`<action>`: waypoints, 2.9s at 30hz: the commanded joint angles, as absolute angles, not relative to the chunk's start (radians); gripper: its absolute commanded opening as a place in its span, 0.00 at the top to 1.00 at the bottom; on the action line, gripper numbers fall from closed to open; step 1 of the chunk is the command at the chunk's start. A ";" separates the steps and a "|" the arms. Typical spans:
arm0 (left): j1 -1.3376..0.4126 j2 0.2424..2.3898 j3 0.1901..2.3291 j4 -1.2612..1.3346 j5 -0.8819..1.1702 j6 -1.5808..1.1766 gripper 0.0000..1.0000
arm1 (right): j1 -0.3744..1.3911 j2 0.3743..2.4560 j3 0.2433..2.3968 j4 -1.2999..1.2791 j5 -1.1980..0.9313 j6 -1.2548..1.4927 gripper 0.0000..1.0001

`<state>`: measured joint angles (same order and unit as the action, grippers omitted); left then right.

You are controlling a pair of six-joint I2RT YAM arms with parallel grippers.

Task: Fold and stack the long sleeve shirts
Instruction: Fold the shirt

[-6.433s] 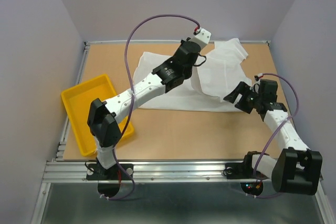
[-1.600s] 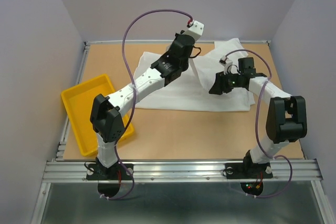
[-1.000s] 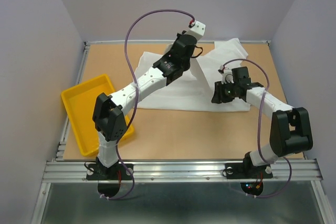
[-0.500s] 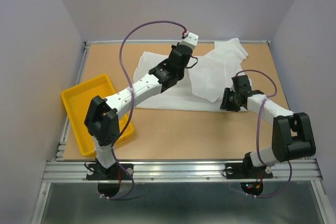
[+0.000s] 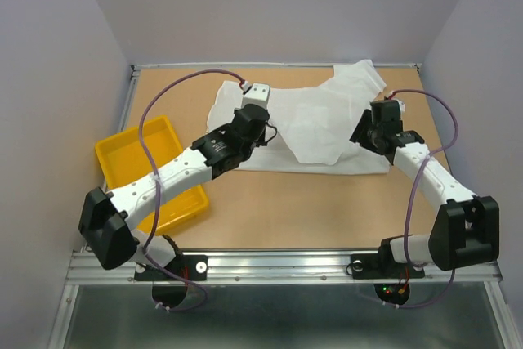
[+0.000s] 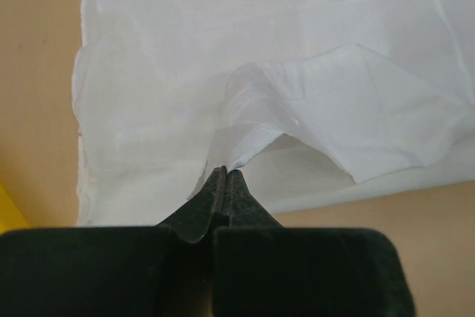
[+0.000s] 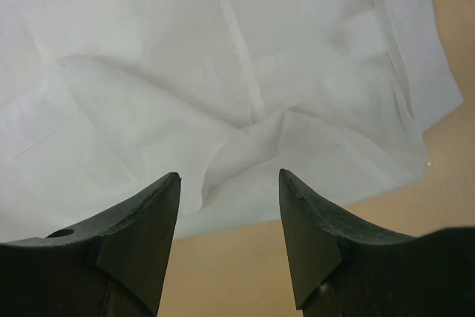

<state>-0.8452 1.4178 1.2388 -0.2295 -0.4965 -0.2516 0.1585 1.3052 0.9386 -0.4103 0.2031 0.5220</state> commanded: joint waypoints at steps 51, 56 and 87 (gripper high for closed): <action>-1.169 1.285 0.899 -0.436 -0.270 -0.618 0.99 | 0.023 1.422 0.668 -0.287 0.209 0.753 0.99; -1.169 1.295 0.877 -0.417 -0.279 -0.630 0.99 | -0.118 1.350 0.557 -0.107 -0.055 0.765 0.99; -1.167 1.335 0.902 -0.430 -0.302 -0.612 0.99 | 0.186 1.575 1.015 -0.529 0.492 0.557 0.43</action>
